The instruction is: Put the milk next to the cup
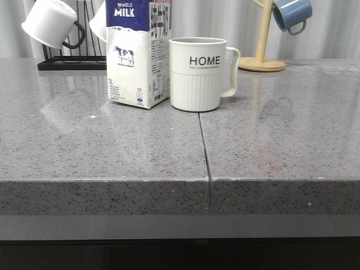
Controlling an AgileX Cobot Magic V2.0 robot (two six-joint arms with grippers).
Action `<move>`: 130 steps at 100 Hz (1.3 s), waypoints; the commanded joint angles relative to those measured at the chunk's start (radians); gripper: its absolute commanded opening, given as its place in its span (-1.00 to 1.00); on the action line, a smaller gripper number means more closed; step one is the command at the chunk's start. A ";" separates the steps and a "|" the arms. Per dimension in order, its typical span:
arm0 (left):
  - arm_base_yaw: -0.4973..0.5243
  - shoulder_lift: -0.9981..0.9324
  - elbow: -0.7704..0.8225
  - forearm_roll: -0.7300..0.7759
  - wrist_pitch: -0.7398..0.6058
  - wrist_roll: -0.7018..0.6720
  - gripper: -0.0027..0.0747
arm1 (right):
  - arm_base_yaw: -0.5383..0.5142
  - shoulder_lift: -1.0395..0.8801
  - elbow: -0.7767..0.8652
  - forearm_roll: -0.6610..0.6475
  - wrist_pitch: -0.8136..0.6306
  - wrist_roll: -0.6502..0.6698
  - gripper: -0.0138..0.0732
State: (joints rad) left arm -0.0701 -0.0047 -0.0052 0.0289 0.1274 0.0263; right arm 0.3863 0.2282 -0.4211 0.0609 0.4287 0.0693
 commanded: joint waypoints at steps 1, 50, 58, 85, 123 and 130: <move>0.000 -0.031 0.045 -0.011 -0.072 0.000 -0.98 | -0.005 0.008 -0.025 -0.002 -0.077 0.001 -0.83; 0.000 -0.031 0.045 -0.011 -0.072 0.000 -0.98 | -0.005 0.008 -0.025 -0.002 -0.077 0.001 -0.83; 0.000 -0.031 0.045 -0.011 -0.072 0.000 -0.98 | -0.005 0.008 -0.022 -0.008 -0.082 0.001 -0.83; 0.000 -0.031 0.045 -0.011 -0.072 0.000 -0.98 | -0.182 -0.001 0.145 -0.105 -0.349 0.000 -0.83; 0.000 -0.031 0.045 -0.011 -0.072 0.000 -0.98 | -0.441 -0.258 0.440 -0.087 -0.390 -0.009 -0.83; 0.000 -0.031 0.045 -0.011 -0.072 0.000 -0.98 | -0.441 -0.258 0.440 -0.088 -0.374 -0.014 -0.83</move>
State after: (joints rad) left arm -0.0701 -0.0047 -0.0052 0.0289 0.1313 0.0301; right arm -0.0476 -0.0061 0.0265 -0.0308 0.1046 0.0671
